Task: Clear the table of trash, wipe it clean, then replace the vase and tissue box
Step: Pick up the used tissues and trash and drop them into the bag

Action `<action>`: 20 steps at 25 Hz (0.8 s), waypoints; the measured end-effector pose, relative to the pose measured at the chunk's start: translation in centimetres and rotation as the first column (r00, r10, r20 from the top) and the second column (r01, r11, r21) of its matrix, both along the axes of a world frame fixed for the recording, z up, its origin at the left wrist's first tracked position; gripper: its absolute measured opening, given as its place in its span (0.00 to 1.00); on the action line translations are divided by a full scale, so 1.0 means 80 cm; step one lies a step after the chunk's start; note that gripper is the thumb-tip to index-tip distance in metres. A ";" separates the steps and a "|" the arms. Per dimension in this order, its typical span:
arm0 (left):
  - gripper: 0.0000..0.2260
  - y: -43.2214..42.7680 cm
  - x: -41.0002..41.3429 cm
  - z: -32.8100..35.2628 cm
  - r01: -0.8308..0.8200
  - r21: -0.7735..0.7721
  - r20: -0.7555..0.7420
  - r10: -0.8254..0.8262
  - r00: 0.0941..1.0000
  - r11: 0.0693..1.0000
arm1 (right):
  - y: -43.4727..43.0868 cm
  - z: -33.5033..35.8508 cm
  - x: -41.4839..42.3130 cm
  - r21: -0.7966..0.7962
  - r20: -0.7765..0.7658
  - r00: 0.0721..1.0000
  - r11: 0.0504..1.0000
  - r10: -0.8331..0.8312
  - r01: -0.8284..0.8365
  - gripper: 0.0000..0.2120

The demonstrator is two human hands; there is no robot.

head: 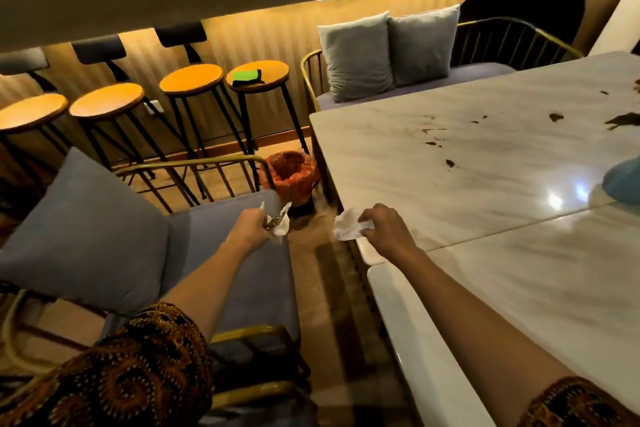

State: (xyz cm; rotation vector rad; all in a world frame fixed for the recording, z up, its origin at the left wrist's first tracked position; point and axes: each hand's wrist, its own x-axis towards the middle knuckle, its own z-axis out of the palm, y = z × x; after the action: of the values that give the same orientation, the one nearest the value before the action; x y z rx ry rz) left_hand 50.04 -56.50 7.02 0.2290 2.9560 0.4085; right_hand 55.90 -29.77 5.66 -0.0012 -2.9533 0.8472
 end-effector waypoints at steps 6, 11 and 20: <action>0.11 0.008 -0.041 -0.005 -0.021 -0.007 -0.004 0.021 1.000 1.000 | 0.010 0.007 -0.063 -0.057 -0.018 1.000 0.998 -0.014 0.013 0.12; 0.06 0.010 -0.139 -0.011 -0.022 -0.097 -0.012 0.021 1.000 0.995 | 0.010 0.003 -0.155 -0.092 -0.020 1.000 0.996 -0.018 0.016 0.13; 0.05 0.007 -0.422 -0.040 -0.025 -0.060 0.042 0.027 0.999 0.998 | -0.005 -0.006 -0.403 -0.051 0.024 1.000 0.999 -0.018 0.019 0.14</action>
State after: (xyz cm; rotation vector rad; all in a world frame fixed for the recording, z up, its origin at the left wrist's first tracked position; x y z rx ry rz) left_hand 16.25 -55.92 3.80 0.1732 2.9272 0.3241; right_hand 23.65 -30.20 5.20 -0.0413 -2.9480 0.9269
